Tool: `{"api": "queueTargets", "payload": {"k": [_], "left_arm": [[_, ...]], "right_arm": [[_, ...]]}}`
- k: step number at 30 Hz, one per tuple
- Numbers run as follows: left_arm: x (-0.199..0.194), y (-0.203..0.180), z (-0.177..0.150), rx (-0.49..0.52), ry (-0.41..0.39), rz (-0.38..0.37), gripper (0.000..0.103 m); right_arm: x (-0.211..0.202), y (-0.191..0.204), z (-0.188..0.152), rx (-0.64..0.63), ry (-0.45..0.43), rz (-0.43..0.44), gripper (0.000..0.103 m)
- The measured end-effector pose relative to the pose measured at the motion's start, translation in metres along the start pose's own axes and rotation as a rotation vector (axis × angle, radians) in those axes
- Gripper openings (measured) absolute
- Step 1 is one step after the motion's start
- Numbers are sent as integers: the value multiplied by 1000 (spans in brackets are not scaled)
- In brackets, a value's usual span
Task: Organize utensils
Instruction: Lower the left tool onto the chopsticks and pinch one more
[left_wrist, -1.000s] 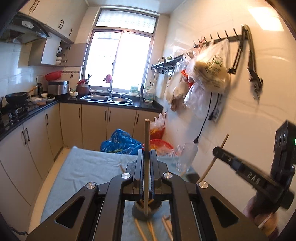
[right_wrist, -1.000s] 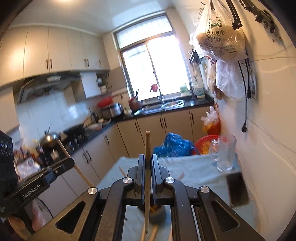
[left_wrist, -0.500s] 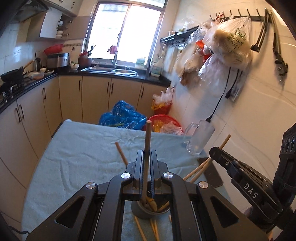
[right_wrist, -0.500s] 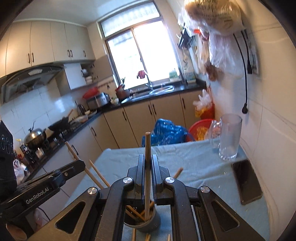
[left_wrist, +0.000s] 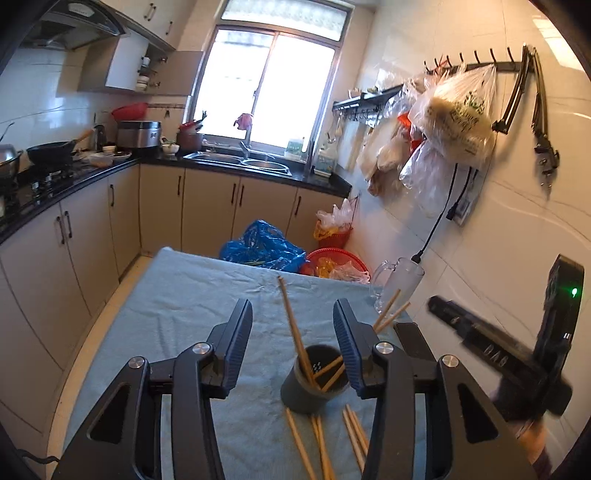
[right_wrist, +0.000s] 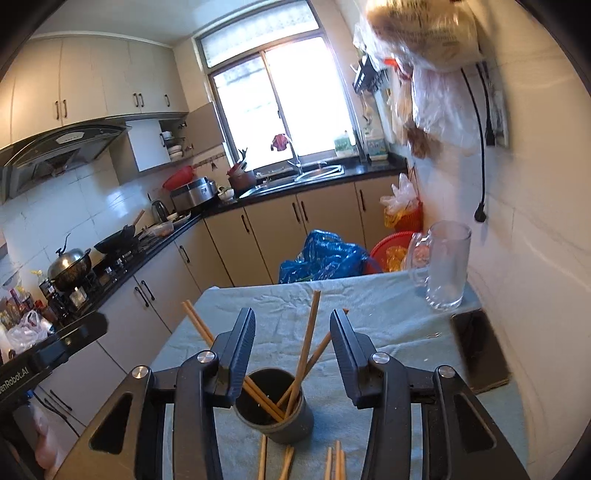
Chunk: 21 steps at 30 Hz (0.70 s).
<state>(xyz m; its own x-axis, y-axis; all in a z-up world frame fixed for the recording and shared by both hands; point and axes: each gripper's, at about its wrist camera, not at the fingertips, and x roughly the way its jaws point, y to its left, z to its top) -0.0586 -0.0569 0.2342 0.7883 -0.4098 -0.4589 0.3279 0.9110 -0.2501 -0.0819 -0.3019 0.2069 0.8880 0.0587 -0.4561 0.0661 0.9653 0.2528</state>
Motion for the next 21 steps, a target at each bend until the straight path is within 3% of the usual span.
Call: {"api": "queueTargets", "payload": {"k": [7,10,14,15,18,21], "left_arm": [[-37,18,-48,6,38,24,48],[-25,20,-76,-2,122,19,48],[8,13,-117,2,261,-8,48],[16,11,-126,5,290,-13,48],[48,-1,-158,15,408,-36,38],[69,-15,-183,62,477,-28,38]], "right_arm": [[-59,-4,-11,-123,47,-68,64],[-64,-18,-29,-144,168,-80,67],[-43,-44,-78,-145,378,-86,67],[-36,-50,-96,-145,425,-83,64],[-17,-61,-141,-100,525,-35,40],[-3,-65,-173,-63,564,-1,38]]}}
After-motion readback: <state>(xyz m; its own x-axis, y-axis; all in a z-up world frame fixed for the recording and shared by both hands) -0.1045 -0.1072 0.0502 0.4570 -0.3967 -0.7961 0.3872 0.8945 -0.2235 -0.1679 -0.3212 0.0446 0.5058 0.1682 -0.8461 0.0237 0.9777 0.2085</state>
